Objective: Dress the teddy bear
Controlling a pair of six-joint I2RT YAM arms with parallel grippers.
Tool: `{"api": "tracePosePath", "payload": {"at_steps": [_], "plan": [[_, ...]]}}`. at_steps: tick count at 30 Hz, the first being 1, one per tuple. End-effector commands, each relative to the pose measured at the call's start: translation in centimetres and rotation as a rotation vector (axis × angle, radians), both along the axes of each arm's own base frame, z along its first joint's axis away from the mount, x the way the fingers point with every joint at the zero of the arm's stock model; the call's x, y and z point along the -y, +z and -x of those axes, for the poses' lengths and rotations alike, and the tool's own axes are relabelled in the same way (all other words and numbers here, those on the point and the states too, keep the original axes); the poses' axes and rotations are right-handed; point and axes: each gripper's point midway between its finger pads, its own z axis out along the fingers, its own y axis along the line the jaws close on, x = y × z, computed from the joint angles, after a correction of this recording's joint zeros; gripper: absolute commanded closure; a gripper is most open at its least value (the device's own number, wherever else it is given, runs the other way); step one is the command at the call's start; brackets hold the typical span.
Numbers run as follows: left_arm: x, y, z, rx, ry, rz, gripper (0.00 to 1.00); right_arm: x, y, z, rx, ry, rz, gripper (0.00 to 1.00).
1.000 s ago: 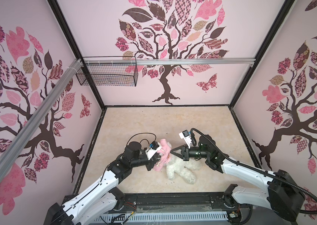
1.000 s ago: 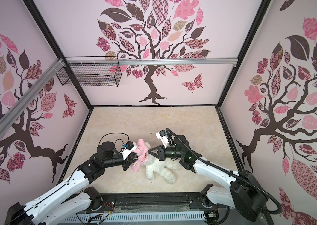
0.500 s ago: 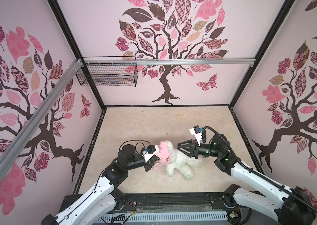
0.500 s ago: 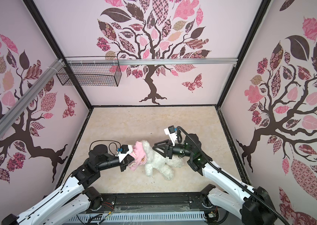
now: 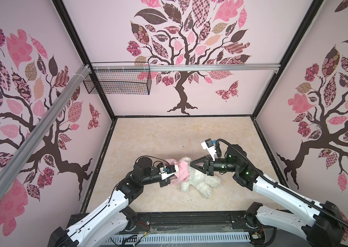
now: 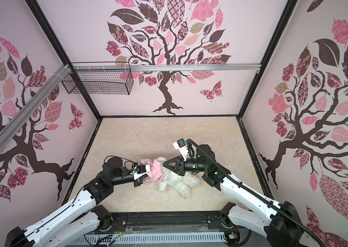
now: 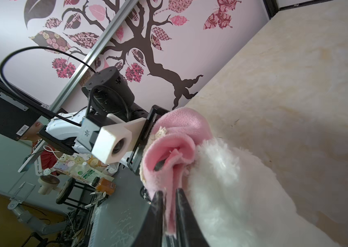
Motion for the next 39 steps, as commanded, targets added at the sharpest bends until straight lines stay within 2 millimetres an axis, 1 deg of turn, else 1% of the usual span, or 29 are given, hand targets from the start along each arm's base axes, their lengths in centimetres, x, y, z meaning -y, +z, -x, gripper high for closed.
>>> {"api": "tracePosePath", "payload": {"at_steps": [1, 5, 8, 12, 22, 23, 25, 27, 29, 31, 32, 36, 39], "plan": [[0.5, 1.8, 0.0, 0.069, -0.031, 0.048, 1.00, -0.1, -1.3, -0.4, -0.028, -0.015, 0.015, 0.87], [0.6, 1.5, 0.0, 0.061, -0.035, 0.041, 1.00, -0.8, -1.9, -0.2, -0.065, 0.024, -0.004, 0.86], [0.7, 1.4, 0.0, 0.053, -0.041, 0.036, 1.00, -1.6, -1.8, 0.2, -0.062, 0.047, -0.005, 0.82], [0.8, 1.2, 0.0, 0.048, -0.043, 0.030, 1.00, -2.3, -2.2, 0.5, -0.073, 0.063, -0.001, 0.75], [0.9, 0.5, 0.1, 0.034, -0.052, 0.007, 1.00, -3.6, -2.4, 1.0, -0.076, 0.071, 0.015, 0.70], [0.9, 0.4, 0.2, 0.035, -0.056, 0.004, 1.00, -3.8, -2.4, 1.0, -0.074, 0.072, 0.018, 0.71], [0.9, 0.4, 0.2, 0.036, -0.054, 0.000, 1.00, -4.1, -2.7, 0.8, -0.078, 0.060, 0.035, 0.77], [0.8, 0.3, 0.2, 0.036, -0.056, -0.002, 1.00, -4.1, -2.9, 0.2, -0.077, 0.030, 0.046, 0.89], [0.8, 0.3, 0.2, 0.040, -0.050, -0.006, 1.00, -3.8, -2.7, -0.2, -0.061, -0.002, 0.051, 0.99], [0.6, 0.2, 0.0, 0.046, -0.034, -0.017, 1.00, -3.2, -2.5, -0.7, -0.037, -0.049, 0.065, 1.00], [0.5, 0.3, -0.1, 0.053, -0.025, -0.019, 1.00, -2.5, -2.4, -1.3, -0.024, -0.094, 0.078, 1.00], [0.0, 0.6, 0.0, 0.079, -0.007, -0.007, 1.00, 1.3, -2.7, -4.2, -0.062, -0.277, 0.064, 1.00], [-0.1, 0.7, 0.2, 0.085, -0.005, -0.001, 1.00, 3.0, -2.9, -5.3, -0.071, -0.364, 0.063, 1.00]]}}
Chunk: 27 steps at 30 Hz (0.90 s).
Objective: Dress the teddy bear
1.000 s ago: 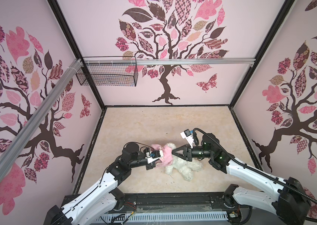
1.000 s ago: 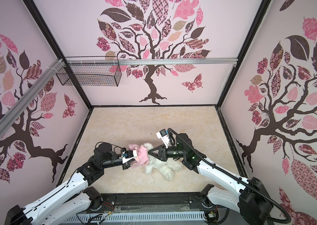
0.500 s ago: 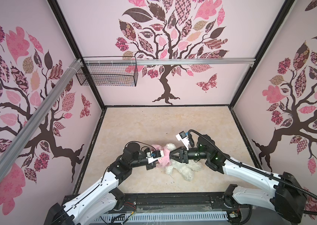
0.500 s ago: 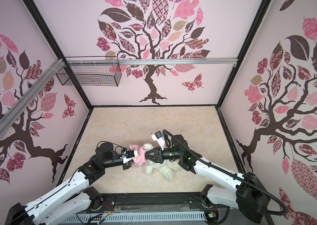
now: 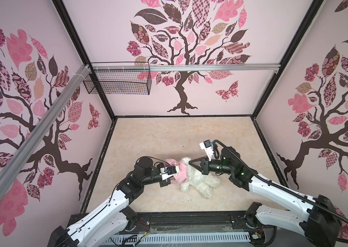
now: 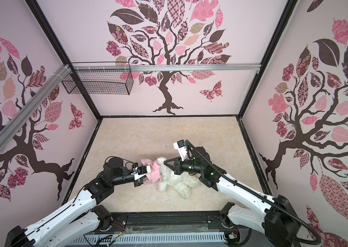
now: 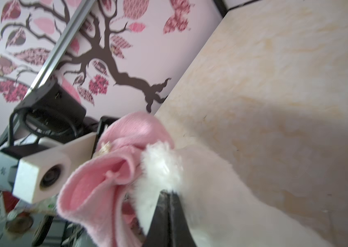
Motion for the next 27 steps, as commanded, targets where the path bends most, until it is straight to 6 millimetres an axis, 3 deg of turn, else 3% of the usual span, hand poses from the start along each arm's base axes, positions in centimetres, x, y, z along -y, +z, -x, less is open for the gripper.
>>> {"api": "tracePosePath", "payload": {"at_steps": [1, 6, 10, 22, 25, 27], "plan": [[0.0, 0.9, 0.2, 0.048, -0.008, 0.025, 1.00, 1.8, 0.3, -1.2, 0.004, -0.116, -0.003, 1.00], [0.1, 1.2, 0.2, 0.052, -0.009, 0.048, 1.00, -1.3, 3.0, 3.2, 0.088, 0.177, -0.124, 0.98], [0.4, 1.1, 0.4, 0.032, -0.022, 0.058, 1.00, -3.1, 2.8, 5.8, 0.166, 0.244, -0.054, 0.82], [0.6, 0.8, 0.0, 0.010, -0.021, 0.040, 1.00, -5.5, 2.4, 6.4, 0.094, 0.320, -0.094, 0.66], [0.7, 0.8, 0.0, 0.006, -0.027, 0.039, 1.00, -6.2, 1.9, 6.1, 0.082, 0.311, -0.077, 0.69], [0.8, 0.7, 0.0, 0.002, -0.032, 0.036, 1.00, -6.4, 1.8, 5.6, 0.078, 0.294, -0.071, 0.78]]}}
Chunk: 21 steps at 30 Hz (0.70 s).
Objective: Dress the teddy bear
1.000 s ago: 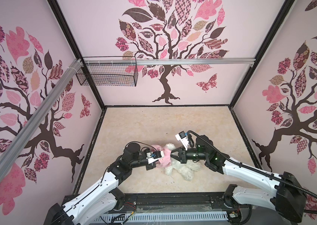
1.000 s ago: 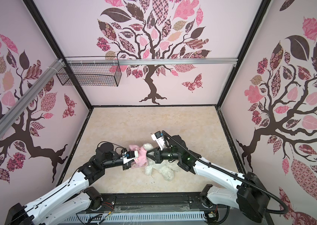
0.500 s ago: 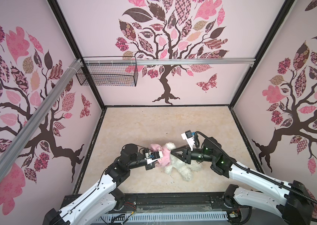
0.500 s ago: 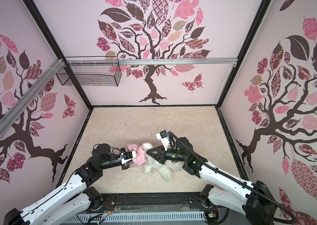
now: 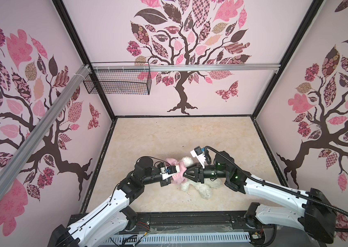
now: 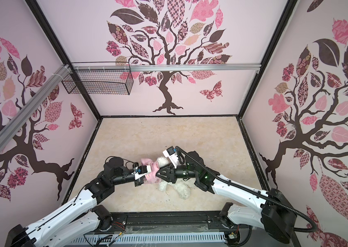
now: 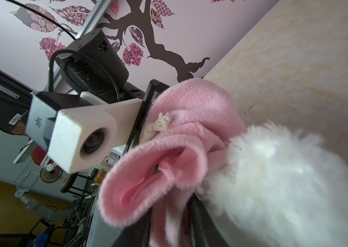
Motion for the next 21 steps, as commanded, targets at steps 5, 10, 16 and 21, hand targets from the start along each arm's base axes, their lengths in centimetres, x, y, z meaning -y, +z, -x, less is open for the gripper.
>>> {"api": "tracePosePath", "payload": {"at_steps": [5, 10, 16, 21], "plan": [[0.3, 1.0, 0.4, 0.024, -0.027, 0.031, 1.00, 0.2, 1.3, -2.1, 0.064, -0.122, 0.020, 0.85], [0.3, 1.2, 0.4, 0.031, -0.026, 0.034, 1.00, 0.9, 1.0, -2.3, 0.069, -0.151, 0.042, 0.72], [0.2, 1.2, 0.5, 0.032, -0.028, 0.035, 1.00, 1.8, 0.6, -2.8, 0.096, -0.202, 0.084, 0.75], [0.2, 1.2, 0.6, 0.028, -0.032, 0.035, 1.00, 1.7, 1.1, -2.7, 0.096, -0.184, 0.069, 0.85]]}}
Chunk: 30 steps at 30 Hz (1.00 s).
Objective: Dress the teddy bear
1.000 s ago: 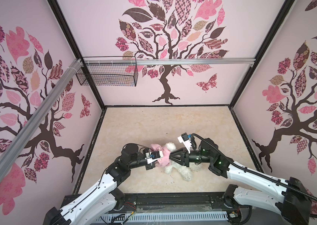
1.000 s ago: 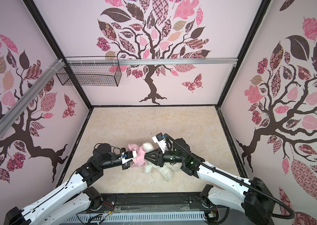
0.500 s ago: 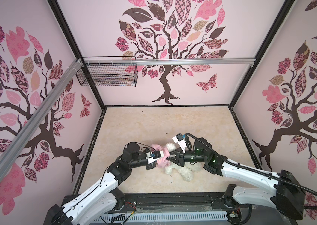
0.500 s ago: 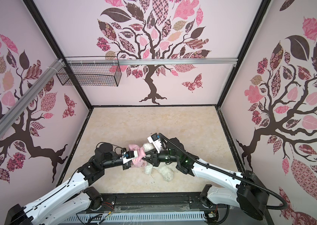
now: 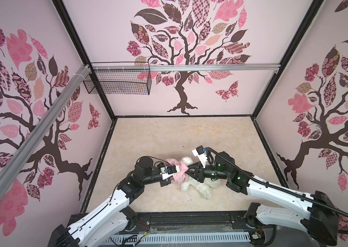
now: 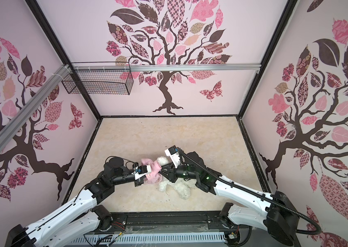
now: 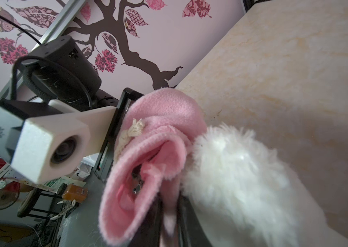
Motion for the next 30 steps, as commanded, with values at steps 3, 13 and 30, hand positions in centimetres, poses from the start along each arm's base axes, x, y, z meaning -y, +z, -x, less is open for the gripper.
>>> {"api": "tracePosePath", "payload": {"at_steps": [3, 13, 30], "plan": [[0.3, 1.2, 0.6, 0.028, -0.035, 0.036, 1.00, 0.4, 1.9, -0.8, 0.033, -0.029, -0.017, 0.91], [0.3, 1.4, 0.8, 0.044, -0.046, 0.037, 1.00, 3.8, 1.9, -3.2, -0.062, -0.098, -0.076, 1.00], [-1.2, 4.1, 0.1, 0.078, 0.085, 0.130, 1.00, 9.0, -6.4, -8.2, -0.413, -0.344, -0.109, 1.00]]}}
